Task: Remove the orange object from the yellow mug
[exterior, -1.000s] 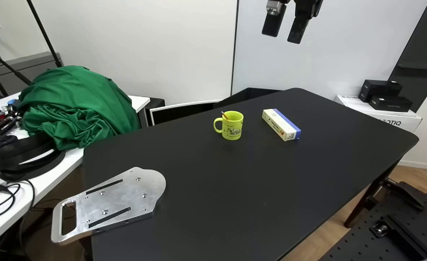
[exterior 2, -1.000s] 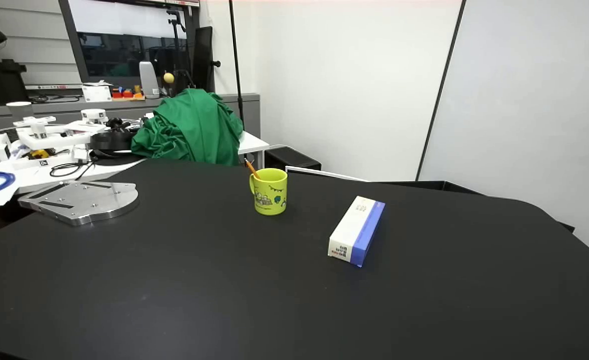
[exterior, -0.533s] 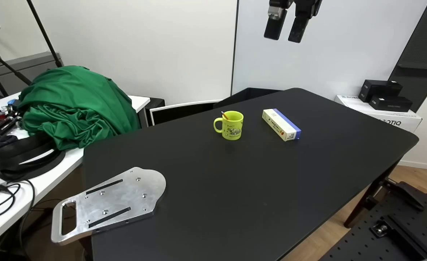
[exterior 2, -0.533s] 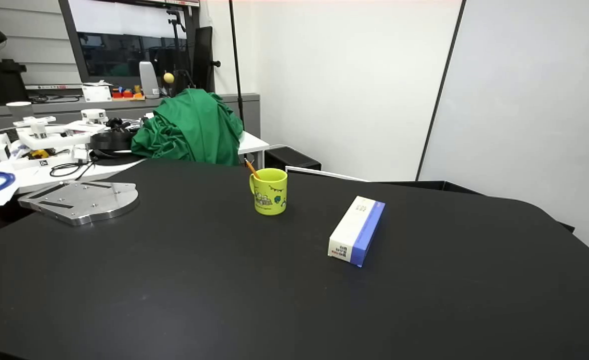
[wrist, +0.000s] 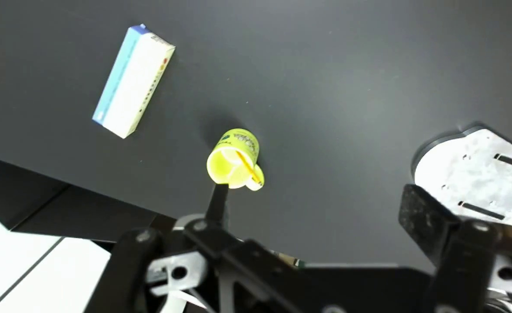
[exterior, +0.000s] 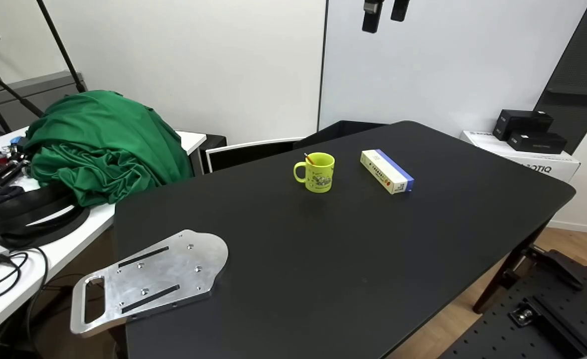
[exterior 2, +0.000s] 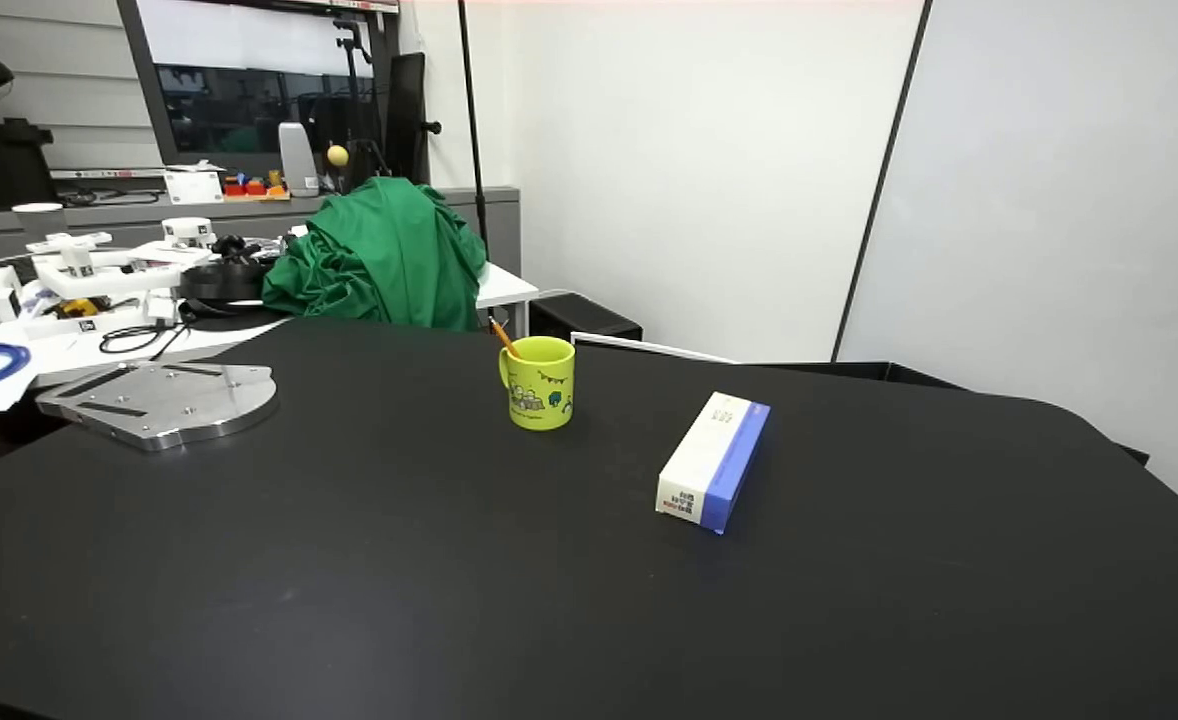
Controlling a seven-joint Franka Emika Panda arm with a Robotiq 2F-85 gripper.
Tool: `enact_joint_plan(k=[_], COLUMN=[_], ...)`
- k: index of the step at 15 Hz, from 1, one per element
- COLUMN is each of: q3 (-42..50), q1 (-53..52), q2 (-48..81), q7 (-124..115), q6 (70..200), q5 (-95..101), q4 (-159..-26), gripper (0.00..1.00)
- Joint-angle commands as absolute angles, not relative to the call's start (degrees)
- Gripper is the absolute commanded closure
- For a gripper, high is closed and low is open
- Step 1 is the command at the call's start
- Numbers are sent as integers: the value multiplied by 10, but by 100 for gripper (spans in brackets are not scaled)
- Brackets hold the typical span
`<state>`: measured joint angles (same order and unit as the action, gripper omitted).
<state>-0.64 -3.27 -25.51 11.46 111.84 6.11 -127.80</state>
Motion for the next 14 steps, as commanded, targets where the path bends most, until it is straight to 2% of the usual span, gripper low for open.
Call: enact_joint_plan(k=[1,9,14], q3=[1,-6,-17], q1=[-18,-13,-41], q2=[-122,132,221], q7=[116,72,79], q6=[1094,1069,1043], q5=[73,123,139], q4=[-1134,-899,-839], gripper=[0,0,0])
